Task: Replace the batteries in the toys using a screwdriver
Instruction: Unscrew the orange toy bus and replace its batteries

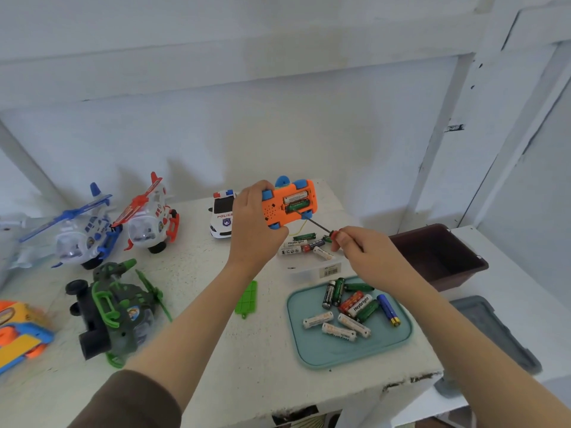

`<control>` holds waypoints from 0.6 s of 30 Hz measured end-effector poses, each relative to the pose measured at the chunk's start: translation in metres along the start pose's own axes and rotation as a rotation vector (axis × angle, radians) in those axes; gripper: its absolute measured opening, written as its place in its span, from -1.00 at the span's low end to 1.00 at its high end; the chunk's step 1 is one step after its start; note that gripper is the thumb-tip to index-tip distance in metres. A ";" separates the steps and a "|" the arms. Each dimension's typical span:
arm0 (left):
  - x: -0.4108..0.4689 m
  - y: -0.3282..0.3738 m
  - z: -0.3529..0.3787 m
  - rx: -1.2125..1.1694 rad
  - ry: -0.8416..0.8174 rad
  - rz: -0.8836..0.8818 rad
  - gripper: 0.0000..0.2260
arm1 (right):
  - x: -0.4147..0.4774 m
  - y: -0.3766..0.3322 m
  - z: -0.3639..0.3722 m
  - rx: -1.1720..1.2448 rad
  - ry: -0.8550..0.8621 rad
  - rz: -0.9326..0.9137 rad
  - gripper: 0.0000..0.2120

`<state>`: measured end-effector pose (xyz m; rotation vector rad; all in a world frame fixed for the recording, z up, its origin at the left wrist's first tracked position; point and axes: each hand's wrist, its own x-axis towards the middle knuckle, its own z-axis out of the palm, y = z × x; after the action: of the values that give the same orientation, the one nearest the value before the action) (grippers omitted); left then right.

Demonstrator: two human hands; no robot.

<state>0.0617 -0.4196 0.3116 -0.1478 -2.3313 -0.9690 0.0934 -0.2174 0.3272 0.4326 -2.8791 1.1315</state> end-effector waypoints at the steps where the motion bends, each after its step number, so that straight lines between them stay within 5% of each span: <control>1: -0.001 0.001 0.002 0.002 0.002 0.002 -0.46 | 0.000 -0.002 0.000 -0.005 -0.001 -0.002 -0.70; 10: -0.005 0.008 0.010 0.043 0.045 0.004 -0.44 | -0.002 -0.017 0.017 -0.014 0.013 0.018 -0.64; 18: -0.009 0.012 0.022 0.182 0.170 0.095 -0.46 | -0.014 -0.044 0.045 0.304 0.027 0.180 -0.63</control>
<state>0.0625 -0.3945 0.3015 -0.0976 -2.2202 -0.6916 0.1217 -0.2751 0.3217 0.1614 -2.7742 1.5990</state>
